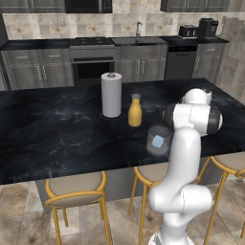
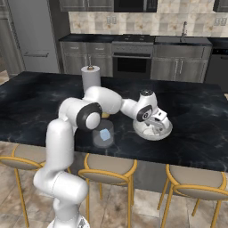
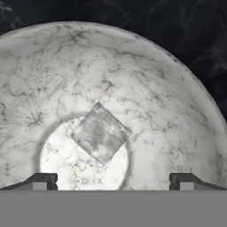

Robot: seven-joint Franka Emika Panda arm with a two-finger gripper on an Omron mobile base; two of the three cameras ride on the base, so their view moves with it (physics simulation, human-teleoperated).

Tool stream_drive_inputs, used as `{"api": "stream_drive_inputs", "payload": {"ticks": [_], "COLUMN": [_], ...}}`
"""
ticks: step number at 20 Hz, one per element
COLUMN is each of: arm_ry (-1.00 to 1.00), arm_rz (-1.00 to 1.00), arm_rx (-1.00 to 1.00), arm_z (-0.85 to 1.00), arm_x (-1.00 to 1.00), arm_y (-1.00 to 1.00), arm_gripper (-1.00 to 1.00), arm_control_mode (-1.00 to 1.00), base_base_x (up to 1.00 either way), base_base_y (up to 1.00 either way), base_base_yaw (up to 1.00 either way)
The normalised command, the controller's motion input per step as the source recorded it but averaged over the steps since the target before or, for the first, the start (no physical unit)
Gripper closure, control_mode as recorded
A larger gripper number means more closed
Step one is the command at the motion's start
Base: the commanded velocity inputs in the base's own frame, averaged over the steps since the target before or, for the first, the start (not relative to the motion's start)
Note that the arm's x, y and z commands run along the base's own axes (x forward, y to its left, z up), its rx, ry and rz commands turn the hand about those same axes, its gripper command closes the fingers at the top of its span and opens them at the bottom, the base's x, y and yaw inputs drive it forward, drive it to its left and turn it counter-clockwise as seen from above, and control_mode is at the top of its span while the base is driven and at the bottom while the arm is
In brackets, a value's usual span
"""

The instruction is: There are two ice cubes in the ice bowl. Place both ice cubes in the glass cup.

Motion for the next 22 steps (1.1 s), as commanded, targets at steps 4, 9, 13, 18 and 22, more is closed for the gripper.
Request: {"api": "stream_drive_inputs", "payload": {"ticks": [4, 9, 13, 18, 22], "arm_ry": [0.03, 0.03, 0.02, 0.01, 0.00], "arm_rz": [0.00, 0.00, 0.00, 0.00, 0.00], "arm_rx": [0.00, 0.00, 0.00, 0.00, 0.00], "arm_z": [-0.18, -0.17, -0.18, -0.16, -0.15], "arm_x": [0.26, 0.24, 0.21, 0.11, 0.02], "arm_y": [-0.11, -0.12, -0.13, -0.08, -0.01], "arm_gripper": [-1.00, -1.00, -1.00, -1.00, -1.00], "arm_control_mode": [-1.00, -1.00, -1.00, -1.00, -1.00], "base_base_x": [0.00, 0.00, 0.00, 0.00, 0.00], "base_base_y": [0.00, 0.00, 0.00, 0.00, 0.00], "base_base_yaw": [0.00, 0.00, 0.00, 0.00, 0.00]}}
